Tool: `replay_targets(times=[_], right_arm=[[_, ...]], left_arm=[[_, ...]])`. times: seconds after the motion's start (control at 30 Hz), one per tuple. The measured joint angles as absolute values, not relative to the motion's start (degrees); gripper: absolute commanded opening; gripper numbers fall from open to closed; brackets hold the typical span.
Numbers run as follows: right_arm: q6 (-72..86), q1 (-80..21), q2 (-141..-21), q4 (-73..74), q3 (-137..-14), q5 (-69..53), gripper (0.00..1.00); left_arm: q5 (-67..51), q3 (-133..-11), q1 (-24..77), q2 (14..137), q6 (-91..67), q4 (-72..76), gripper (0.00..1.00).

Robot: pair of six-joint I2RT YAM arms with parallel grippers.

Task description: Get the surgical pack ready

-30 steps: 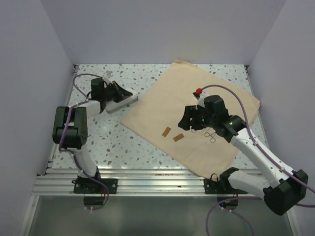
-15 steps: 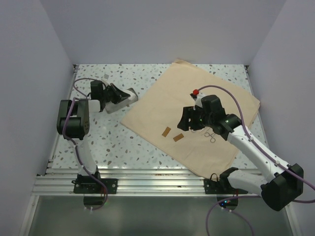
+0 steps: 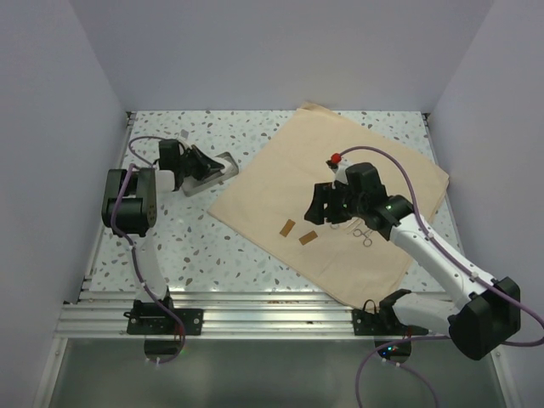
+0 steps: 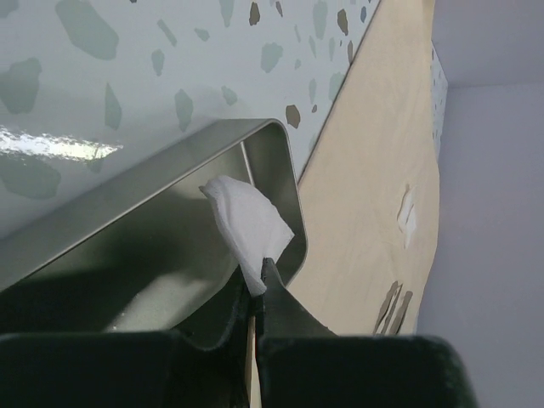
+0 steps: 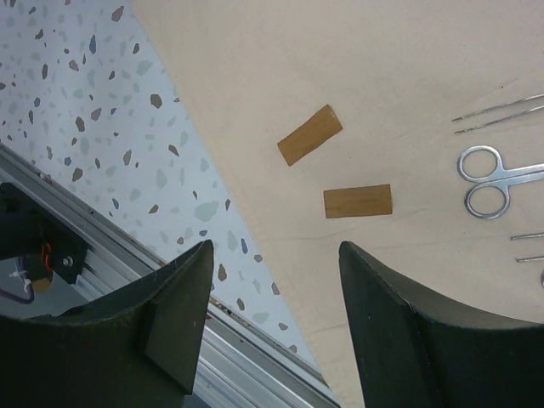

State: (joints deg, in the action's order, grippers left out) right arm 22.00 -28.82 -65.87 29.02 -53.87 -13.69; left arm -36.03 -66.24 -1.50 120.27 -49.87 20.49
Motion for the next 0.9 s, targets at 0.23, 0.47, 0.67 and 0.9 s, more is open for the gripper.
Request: replay_targets(times=[0.23, 0.47, 0.67, 0.9], right_arm=[[22.06, -28.82, -66.63, 28.05, -53.19, -14.52, 0.65], [22.50, -28.82, -66.81, 27.75, -53.12, -14.52, 0.65], [22.90, -28.82, -66.78, 27.79, -53.12, -14.50, 0.65], [23.14, -28.82, -66.46, 27.86, -53.12, -14.44, 0.65]], left_arm=[[-34.72, -69.01, -1.50, 121.54, -48.21, 17.85, 0.34], [-34.15, -69.23, -1.50, 121.69, -48.42, 16.19, 0.56], [-31.97, -67.55, -1.50, 118.87, -48.29, 13.45, 0.61], [-26.92, -64.42, -1.50, 112.68, -48.31, 6.70, 0.63]])
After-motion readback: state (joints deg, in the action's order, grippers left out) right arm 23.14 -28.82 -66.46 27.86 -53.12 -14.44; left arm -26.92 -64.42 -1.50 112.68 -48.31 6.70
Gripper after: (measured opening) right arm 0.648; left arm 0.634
